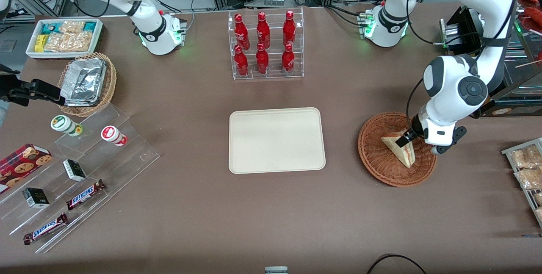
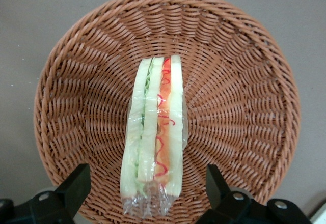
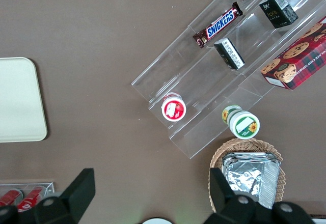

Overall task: Place sandwich from basket to tray
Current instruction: 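Lower the left gripper and close it on the wrapped sandwich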

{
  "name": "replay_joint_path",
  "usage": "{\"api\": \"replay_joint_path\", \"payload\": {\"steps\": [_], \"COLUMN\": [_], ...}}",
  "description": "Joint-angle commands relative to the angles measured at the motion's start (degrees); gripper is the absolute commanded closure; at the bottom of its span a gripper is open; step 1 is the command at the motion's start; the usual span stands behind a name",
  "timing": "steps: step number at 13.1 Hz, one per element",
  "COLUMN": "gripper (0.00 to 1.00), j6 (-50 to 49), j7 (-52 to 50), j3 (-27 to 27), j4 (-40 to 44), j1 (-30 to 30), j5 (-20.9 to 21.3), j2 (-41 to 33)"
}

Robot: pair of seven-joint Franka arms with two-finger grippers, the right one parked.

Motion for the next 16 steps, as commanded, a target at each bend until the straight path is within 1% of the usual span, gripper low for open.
{"api": "replay_joint_path", "payload": {"steps": [1, 6, 7, 8, 9, 11, 13, 15, 16], "gripper": [0.00, 0.00, 0.15, 0.59, 1.00, 1.00, 1.00, 1.00, 1.00], "j6": [2.0, 3.9, 3.9, 3.8, 3.5, 2.4, -1.5, -6.4, -9.5], "j7": [-1.1, -1.2, -2.2, -3.8, -4.4, -3.9, -3.1, -1.6, 1.1], "j3": [-0.3, -0.3, -0.4, -0.3, -0.3, -0.4, -0.4, -0.6, -0.8], "j4": [-0.1, -0.2, -0.1, -0.1, -0.1, 0.1, 1.5, 4.7, 6.9], "j1": [0.2, 0.2, 0.2, 0.1, 0.0, 0.0, 0.0, -0.4, -0.6], "j5": [-0.6, -1.0, -1.0, -1.0, -1.0, -1.0, -0.9, -0.3, -0.2], "j2": [1.7, 4.8, 5.3, 5.3, 5.0, 4.0, 2.3, 1.4, 1.1]}}
